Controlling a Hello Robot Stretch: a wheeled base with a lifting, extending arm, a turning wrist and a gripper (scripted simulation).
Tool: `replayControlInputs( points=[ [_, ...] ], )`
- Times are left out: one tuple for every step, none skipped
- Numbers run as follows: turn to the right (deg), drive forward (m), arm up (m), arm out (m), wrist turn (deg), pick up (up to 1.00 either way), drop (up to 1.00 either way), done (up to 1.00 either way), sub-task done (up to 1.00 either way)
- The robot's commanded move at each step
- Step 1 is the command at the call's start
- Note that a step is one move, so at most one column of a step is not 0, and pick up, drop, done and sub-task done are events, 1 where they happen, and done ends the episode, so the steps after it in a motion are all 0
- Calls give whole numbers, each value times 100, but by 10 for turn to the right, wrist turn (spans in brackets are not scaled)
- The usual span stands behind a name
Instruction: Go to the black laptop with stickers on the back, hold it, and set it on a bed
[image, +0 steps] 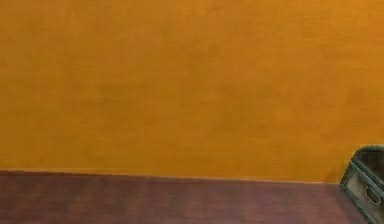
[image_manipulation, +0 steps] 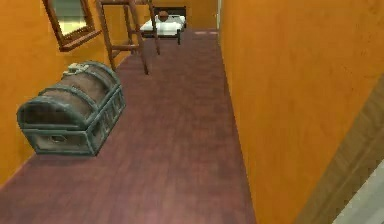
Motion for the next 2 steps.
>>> replayControlInputs(
  points=[
    [450, 0, 0, 0, 0, 0, 0, 0, 0],
    [450, 0, 0, 0, 0, 0, 0, 0, 0]
  ],
)
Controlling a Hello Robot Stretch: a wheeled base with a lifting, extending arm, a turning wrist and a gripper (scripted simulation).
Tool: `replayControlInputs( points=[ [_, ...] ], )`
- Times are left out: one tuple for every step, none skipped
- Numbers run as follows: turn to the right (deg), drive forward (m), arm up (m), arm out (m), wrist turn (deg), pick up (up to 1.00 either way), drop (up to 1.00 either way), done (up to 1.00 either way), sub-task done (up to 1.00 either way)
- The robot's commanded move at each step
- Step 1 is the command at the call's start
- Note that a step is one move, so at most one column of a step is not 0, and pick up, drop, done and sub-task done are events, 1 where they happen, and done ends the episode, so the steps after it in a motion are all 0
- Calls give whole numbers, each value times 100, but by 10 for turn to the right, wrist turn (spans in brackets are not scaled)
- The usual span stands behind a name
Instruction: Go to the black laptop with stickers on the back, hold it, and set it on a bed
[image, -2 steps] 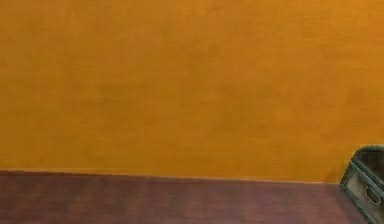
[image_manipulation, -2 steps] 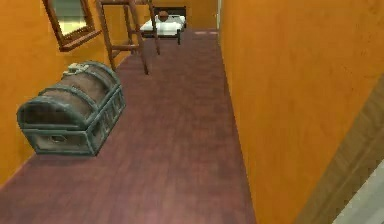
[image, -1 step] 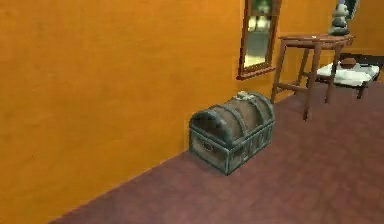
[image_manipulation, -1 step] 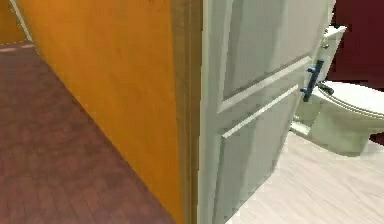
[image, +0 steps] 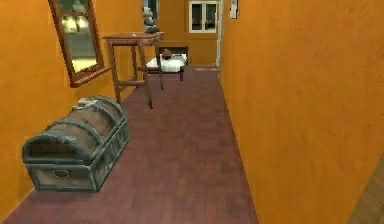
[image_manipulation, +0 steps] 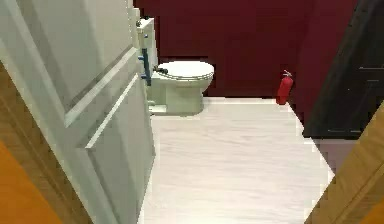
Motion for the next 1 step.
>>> replayControlInputs(
  points=[
    [0, 100, 0, 0, 0, 0, 0, 0, 0]
  ],
)
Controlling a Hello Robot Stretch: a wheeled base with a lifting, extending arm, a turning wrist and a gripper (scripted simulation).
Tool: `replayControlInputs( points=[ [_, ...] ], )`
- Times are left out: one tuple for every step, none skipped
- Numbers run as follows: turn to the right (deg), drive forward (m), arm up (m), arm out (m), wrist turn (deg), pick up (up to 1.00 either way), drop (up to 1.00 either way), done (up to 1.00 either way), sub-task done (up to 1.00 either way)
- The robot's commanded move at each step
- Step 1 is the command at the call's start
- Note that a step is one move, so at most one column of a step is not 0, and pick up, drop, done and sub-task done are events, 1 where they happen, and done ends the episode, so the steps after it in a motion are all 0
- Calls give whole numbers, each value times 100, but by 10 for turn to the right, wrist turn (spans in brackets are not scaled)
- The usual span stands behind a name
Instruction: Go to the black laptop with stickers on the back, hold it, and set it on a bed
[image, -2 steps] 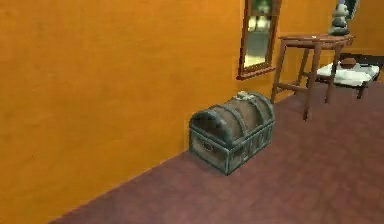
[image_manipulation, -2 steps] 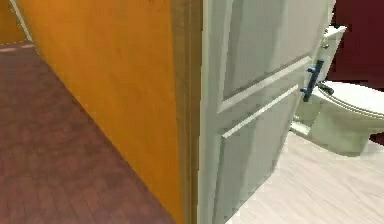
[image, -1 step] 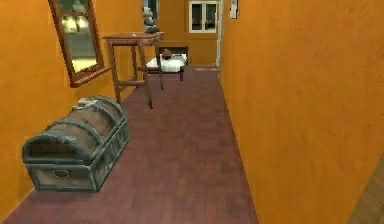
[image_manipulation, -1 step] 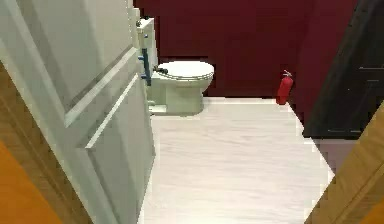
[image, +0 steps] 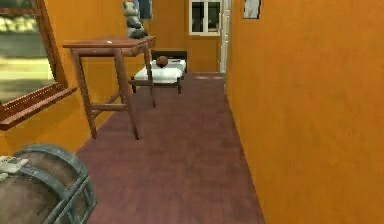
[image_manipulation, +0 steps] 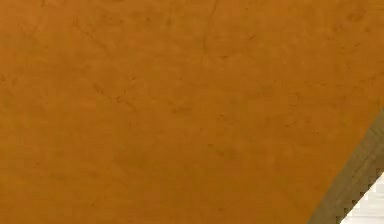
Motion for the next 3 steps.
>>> replayControlInputs(
  points=[
    [0, 100, 0, 0, 0, 0, 0, 0, 0],
    [0, 100, 0, 0, 0, 0, 0, 0, 0],
    [0, 100, 0, 0, 0, 0, 0, 0, 0]
  ],
)
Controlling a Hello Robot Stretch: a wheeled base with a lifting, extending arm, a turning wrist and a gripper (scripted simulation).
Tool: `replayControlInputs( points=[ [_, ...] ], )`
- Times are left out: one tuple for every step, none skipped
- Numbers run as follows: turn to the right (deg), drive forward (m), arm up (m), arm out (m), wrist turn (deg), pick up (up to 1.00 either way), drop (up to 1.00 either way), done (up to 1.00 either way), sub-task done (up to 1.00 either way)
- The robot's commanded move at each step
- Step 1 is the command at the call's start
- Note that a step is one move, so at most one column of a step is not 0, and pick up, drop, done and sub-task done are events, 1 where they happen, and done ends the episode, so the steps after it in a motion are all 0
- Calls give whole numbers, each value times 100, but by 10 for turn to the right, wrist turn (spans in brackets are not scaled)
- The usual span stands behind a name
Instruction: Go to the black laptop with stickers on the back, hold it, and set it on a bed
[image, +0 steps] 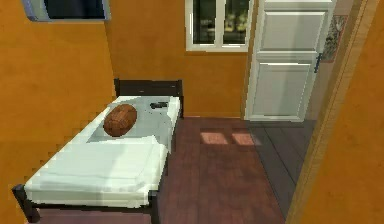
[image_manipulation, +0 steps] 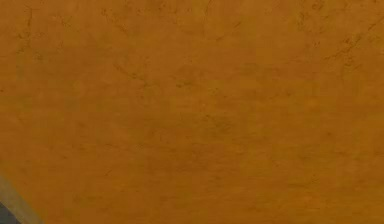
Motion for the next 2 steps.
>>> replayControlInputs(
  points=[
    [30, 0, 0, 0, 0, 0, 0, 0, 0],
    [90, 0, 0, 0, 0, 0, 0, 0, 0]
  ],
)
